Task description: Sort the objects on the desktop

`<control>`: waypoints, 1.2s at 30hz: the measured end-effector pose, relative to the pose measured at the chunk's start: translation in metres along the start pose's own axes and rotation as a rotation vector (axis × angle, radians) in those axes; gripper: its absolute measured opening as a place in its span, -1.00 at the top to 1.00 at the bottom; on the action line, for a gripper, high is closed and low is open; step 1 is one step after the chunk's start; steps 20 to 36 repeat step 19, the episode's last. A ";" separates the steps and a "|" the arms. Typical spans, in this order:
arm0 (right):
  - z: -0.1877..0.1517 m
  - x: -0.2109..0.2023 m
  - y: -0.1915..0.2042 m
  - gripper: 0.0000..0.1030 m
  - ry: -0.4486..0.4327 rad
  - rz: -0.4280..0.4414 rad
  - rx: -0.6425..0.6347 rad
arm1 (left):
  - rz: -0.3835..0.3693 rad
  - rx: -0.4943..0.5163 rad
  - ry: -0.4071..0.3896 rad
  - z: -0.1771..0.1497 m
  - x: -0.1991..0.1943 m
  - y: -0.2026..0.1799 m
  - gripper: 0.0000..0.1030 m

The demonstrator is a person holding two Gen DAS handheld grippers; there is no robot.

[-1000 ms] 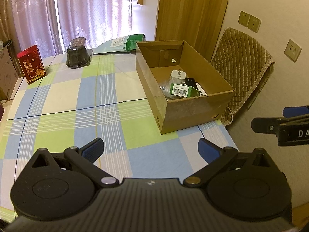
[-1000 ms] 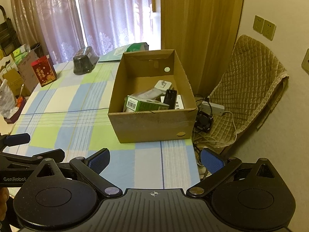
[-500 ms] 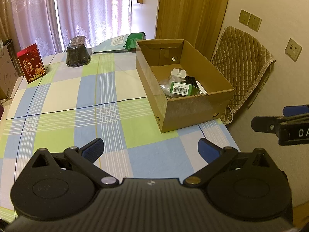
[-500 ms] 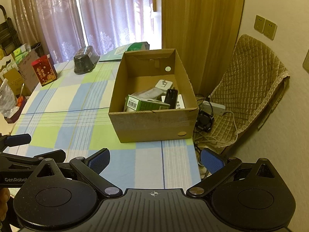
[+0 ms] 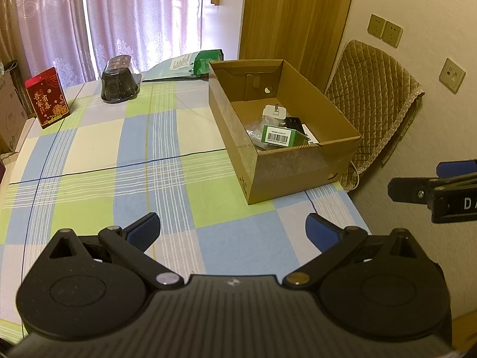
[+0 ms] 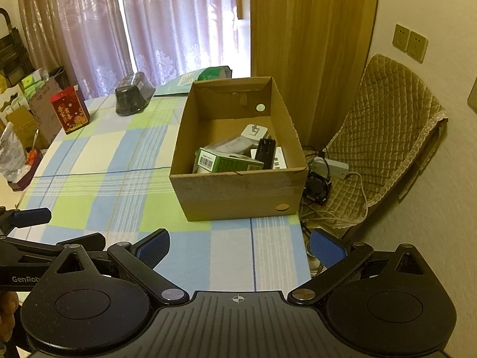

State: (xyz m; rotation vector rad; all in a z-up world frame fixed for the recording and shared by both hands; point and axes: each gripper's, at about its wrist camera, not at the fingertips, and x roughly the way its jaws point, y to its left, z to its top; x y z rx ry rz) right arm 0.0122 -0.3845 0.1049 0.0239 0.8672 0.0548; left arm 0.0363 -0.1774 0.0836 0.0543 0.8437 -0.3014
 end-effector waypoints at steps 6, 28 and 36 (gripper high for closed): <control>0.000 0.001 0.000 -0.99 0.001 -0.002 0.001 | -0.002 0.001 0.000 0.000 0.000 -0.001 -0.98; -0.001 0.002 -0.001 -0.99 0.007 -0.003 0.000 | -0.009 0.007 -0.007 -0.001 0.001 -0.002 -0.98; -0.001 0.002 -0.001 -0.99 0.007 -0.003 0.000 | -0.009 0.007 -0.007 -0.001 0.001 -0.002 -0.98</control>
